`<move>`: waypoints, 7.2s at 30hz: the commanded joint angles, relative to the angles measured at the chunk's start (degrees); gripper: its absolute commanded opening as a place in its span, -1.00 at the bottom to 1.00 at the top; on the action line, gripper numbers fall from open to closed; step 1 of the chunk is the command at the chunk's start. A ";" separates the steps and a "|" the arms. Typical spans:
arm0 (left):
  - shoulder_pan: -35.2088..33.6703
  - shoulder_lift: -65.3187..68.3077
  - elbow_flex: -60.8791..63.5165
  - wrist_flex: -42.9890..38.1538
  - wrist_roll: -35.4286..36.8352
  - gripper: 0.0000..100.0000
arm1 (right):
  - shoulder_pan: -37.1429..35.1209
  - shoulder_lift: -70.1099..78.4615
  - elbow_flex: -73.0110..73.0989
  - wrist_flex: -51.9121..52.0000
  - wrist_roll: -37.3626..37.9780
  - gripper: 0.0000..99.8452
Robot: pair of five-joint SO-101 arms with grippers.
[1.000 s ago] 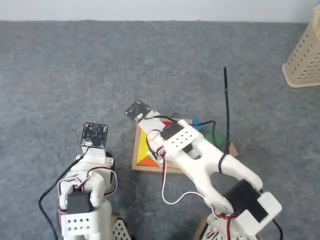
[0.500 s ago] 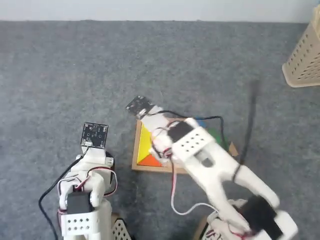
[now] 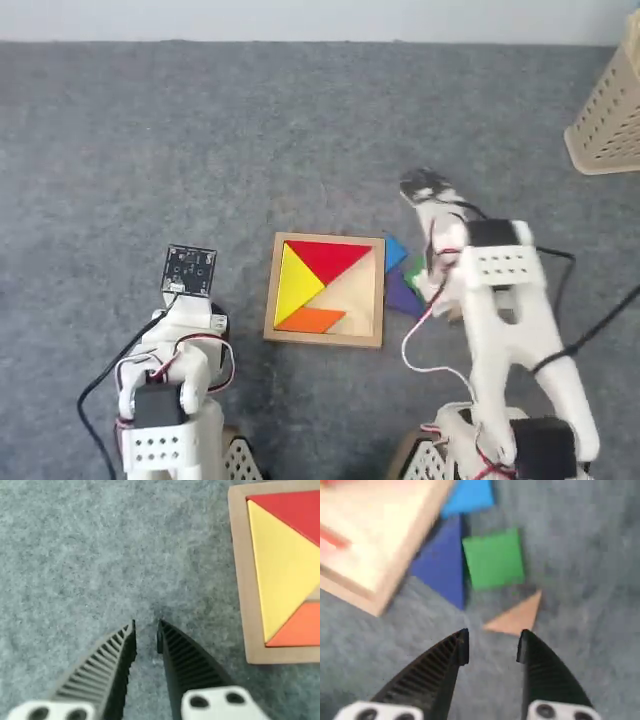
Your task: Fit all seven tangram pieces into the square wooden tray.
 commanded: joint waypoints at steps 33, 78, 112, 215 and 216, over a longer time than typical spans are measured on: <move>0.09 -1.23 -0.48 0.00 0.44 -0.86 | -7.52 3.03 -0.44 -11.74 3.25 -0.37; 0.09 -1.23 -0.48 0.00 0.44 -0.86 | 5.05 18.15 0.35 -16.13 -12.92 -0.86; 0.09 -1.23 -0.48 0.00 0.44 -0.86 | -34.07 30.37 -27.60 -8.13 20.13 -0.87; 0.09 -1.23 -0.48 0.00 0.44 -0.86 | -35.47 16.92 -9.32 -19.21 -0.09 -0.99; 0.09 -1.23 -0.48 0.00 0.44 -0.86 | -34.42 16.84 -9.32 -19.21 -0.09 -0.99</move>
